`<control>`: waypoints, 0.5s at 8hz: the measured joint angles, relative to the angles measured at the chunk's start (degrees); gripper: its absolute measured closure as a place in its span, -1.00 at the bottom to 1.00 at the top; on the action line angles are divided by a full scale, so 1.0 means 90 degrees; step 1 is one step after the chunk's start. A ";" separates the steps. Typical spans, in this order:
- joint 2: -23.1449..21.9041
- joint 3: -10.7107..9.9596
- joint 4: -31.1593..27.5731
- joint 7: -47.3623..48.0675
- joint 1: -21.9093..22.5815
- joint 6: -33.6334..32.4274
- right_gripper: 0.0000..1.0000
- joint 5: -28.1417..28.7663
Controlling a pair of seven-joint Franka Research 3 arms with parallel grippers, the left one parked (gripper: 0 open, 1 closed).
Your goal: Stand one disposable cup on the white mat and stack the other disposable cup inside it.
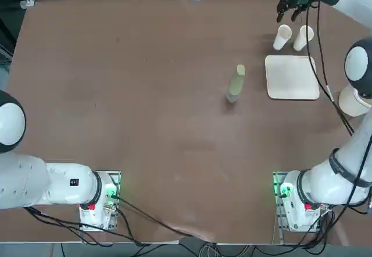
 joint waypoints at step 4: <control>0.0537 0.0000 0.0006 0.0000 0.0030 0.0112 -0.67 -0.0018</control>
